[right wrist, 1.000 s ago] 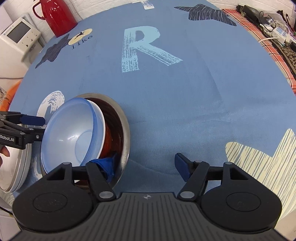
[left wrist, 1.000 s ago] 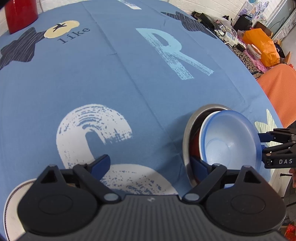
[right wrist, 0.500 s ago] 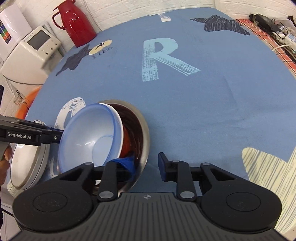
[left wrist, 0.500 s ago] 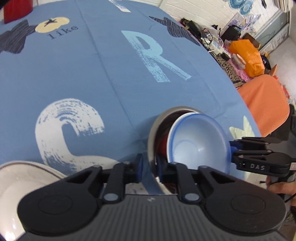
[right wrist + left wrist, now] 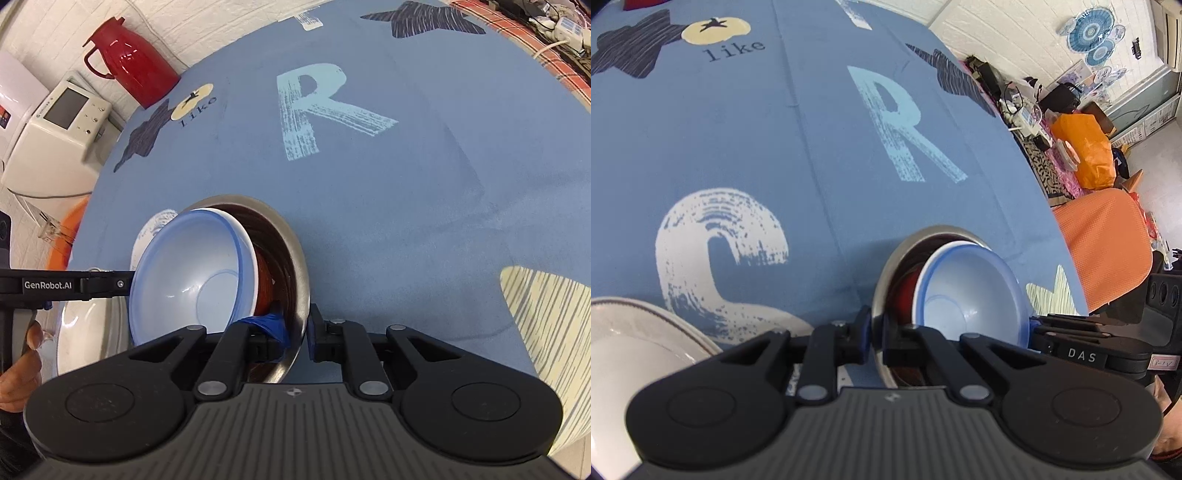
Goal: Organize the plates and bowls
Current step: 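Lift the nested bowl stack with both tools and carry it over the plate stack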
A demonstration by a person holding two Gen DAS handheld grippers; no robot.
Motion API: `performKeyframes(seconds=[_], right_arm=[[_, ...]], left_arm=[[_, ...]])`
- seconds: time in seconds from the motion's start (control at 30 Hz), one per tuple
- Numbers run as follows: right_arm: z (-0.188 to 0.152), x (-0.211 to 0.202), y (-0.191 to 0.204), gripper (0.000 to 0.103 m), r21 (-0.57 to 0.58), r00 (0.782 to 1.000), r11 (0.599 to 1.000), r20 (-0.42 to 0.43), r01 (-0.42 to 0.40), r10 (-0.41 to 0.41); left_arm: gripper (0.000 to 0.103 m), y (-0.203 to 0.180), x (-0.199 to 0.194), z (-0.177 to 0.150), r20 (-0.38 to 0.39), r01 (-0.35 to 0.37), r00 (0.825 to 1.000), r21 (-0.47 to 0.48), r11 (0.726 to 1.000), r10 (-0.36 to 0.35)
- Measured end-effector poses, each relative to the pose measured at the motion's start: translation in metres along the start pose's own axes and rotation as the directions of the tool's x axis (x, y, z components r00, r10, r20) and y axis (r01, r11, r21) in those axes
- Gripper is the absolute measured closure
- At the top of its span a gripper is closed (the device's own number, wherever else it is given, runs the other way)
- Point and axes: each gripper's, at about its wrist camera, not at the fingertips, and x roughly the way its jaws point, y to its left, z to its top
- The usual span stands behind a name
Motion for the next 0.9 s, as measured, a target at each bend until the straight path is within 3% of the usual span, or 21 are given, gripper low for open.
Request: performKeyframes(seconds=[0.27, 0.53, 0.7, 0.9], right_arm=[[0.019, -0.005, 0.05, 0.103, -0.081, 0.999, 0.996, 0.002, -0.039, 0.039], [0.012, 0.016, 0.143, 0.103, -0.245, 0.99, 0.96, -0.053, -0.138, 0.128], [-0.006, 0.04, 0.188, 0.103, -0.319, 0.981, 0.931, -0.129, -0.177, 0.142], [-0.019, 0.059, 0.211, 0.103, -0.382, 0.977, 0.912, -0.198, -0.151, 0.079]], left_arm=[[0.103, 0.017, -0.05, 0.003, 0.064, -0.036, 0.997, -0.022, 0.999, 0.037], [0.103, 0.062, -0.137, -0.033, 0.164, -0.177, 0.968, -0.099, 0.979, 0.192], [0.103, 0.098, -0.165, -0.065, 0.171, -0.233, 0.949, -0.178, 0.956, 0.263], [0.103, 0.126, -0.164, -0.089, 0.127, -0.242, 0.953, -0.23, 0.943, 0.276]])
